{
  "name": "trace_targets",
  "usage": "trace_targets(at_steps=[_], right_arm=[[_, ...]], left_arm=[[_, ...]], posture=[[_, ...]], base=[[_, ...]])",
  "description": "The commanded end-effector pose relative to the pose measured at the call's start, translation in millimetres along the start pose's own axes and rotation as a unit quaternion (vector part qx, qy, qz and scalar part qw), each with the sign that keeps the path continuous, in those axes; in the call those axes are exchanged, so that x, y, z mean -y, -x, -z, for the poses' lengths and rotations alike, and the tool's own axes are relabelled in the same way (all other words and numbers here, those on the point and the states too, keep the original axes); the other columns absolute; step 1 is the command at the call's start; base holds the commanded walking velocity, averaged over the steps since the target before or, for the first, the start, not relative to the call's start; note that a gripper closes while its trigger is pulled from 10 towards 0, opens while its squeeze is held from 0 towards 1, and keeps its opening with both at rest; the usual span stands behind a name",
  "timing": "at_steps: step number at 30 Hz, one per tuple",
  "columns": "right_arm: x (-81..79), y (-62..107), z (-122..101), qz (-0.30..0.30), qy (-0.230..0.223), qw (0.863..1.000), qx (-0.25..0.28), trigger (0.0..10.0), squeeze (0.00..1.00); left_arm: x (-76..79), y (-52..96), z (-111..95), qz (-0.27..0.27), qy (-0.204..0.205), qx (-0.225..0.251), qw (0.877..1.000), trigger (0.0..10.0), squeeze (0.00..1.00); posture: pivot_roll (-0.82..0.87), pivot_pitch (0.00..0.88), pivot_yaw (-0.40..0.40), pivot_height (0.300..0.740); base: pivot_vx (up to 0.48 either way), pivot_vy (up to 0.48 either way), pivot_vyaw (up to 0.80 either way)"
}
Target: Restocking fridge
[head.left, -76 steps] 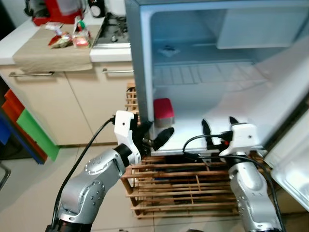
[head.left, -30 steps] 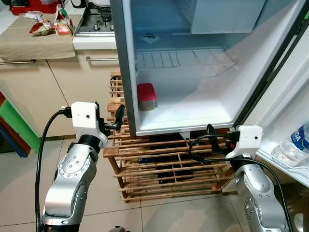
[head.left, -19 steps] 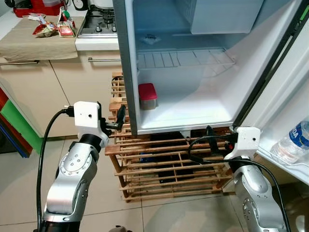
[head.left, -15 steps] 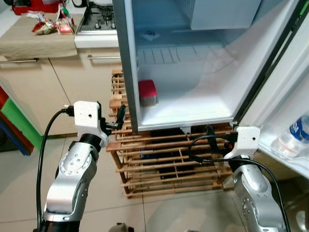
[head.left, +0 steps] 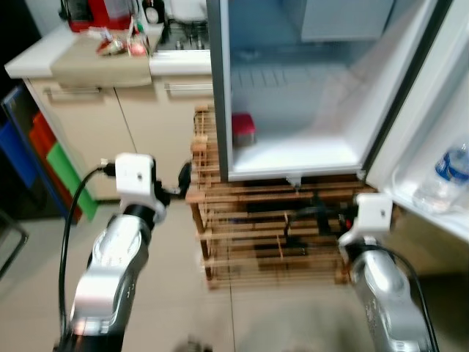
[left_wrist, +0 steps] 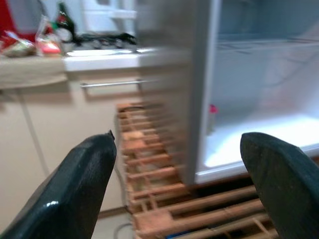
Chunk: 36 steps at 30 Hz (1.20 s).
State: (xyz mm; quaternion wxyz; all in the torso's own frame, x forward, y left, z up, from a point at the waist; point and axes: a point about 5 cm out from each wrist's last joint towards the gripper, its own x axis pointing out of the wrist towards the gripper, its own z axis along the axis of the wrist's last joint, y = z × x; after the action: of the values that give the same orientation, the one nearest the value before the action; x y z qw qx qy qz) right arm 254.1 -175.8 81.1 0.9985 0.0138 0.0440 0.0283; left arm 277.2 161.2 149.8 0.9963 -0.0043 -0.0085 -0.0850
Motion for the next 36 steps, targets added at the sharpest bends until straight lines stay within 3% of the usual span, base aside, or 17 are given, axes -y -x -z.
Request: trace_targets(at_steps=[1,13,18,20,24,27,28,31,32,33,34,36], right_arm=[[3.4,-1.4,-3.3,0.004,0.004,1.0,0.008,10.0,0.05],[7.6,-0.3,-1.9,0.009,0.01,1.0,0.007,10.0,0.05],[7.6,7.9,6.0,-0.019,0.017,1.0,-0.011,10.0,0.05],[8.4,19.0,18.7,-0.042,0.025,0.998,-0.037,10.0,0.05],[12.6,24.2,27.8,-0.042,0.031,0.997,-0.058,10.0,0.05],[46.1,49.7,70.2,-0.012,0.079,0.983,-0.163,10.0,0.04],[46.1,49.7,70.2,-0.012,0.079,0.983,-0.163,10.0,0.04],[83.8,71.6,103.0,0.048,0.135,0.95,-0.276,10.0,0.04],[109.8,79.2,109.2,0.105,0.177,0.927,-0.313,10.0,0.04],[109.8,79.2,109.2,0.105,0.177,0.927,-0.313,10.0,0.04],[137.1,79.5,102.7,0.177,0.207,0.908,-0.32,10.0,0.04],[156.4,72.3,87.9,0.231,0.228,0.897,-0.3,10.0,0.04]], left_arm=[[2.3,-2.1,-4.6,0.013,0.003,0.011,1.0,10.0,0.0],[6.9,-5.2,-3.4,0.019,0.003,0.012,1.0,10.0,0.0],[10.1,-4.4,-3.1,0.024,0.005,0.015,1.0,10.0,0.0],[10.4,-4.2,-2.8,0.024,0.008,0.016,1.0,10.0,0.0],[9.7,-4.6,-2.5,0.02,0.009,0.016,1.0,10.0,0.0],[3.8,-8.9,0.6,-0.001,0.032,0.008,0.999,10.0,0.0],[3.8,-8.9,0.6,-0.001,0.032,0.008,0.999,10.0,0.0],[-1.8,-12.8,6.3,-0.019,0.055,-0.01,0.998,10.0,0.0],[-6.7,-15.2,13.4,-0.03,0.06,-0.034,0.997,10.0,0.0],[-6.7,-15.2,13.4,-0.03,0.06,-0.034,0.997,10.0,0.0],[-16.0,-16.9,35.8,-0.045,0.038,-0.111,0.992,10.0,0.0],[-27.5,-13.8,64.4,-0.061,0.02,-0.211,0.975,10.0,0.0]], posture=[[-0.02,0.0,0.032,0.74],[-0.05,0.0,0.038,0.74],[-0.06,0.0,0.036,0.74],[-0.06,0.0,0.036,0.74],[-0.06,0.0,0.035,0.74],[-0.07,0.0,0.039,0.74],[-0.07,0.0,0.039,0.74],[-0.08,0.0,0.044,0.74],[-0.08,0.0,0.047,0.74],[-0.08,0.0,0.047,0.74],[-0.07,0.0,0.052,0.74],[-0.07,0.0,0.052,0.74]], base=[[0.0,-0.461,0.0],[0.0,-0.445,0.0],[0.0,-0.442,0.0],[0.0,-0.442,0.0],[0.0,-0.442,0.0],[0.0,-0.424,0.0],[0.0,-0.42,0.0],[0.0,0.0,0.0],[0.0,0.0,0.0],[0.0,0.0,0.0],[0.0,0.0,0.0],[0.0,0.0,0.0]])
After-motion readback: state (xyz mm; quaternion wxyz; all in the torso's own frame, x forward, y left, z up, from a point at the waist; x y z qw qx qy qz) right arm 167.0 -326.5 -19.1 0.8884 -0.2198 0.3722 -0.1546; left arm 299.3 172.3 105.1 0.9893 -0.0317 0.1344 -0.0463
